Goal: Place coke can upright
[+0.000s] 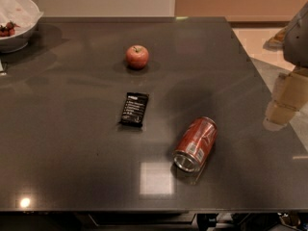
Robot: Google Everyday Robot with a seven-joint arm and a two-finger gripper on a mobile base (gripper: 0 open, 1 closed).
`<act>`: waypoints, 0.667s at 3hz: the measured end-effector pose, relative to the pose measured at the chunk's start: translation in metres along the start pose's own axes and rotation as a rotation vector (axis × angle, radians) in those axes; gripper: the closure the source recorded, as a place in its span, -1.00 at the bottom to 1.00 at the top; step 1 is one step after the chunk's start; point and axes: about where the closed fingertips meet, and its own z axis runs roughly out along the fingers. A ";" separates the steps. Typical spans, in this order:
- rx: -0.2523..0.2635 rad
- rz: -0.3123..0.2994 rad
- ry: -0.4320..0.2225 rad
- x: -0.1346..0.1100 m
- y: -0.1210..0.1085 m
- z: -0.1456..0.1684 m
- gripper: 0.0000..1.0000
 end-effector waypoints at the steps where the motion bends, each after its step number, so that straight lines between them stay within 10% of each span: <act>1: 0.000 0.000 0.000 0.000 0.000 0.000 -1.00; 2: 0.006 0.015 -0.006 -0.003 -0.002 -0.002 -1.00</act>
Offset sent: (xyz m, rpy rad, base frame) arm 0.0040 0.0028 0.0017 0.0188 0.0135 -0.0320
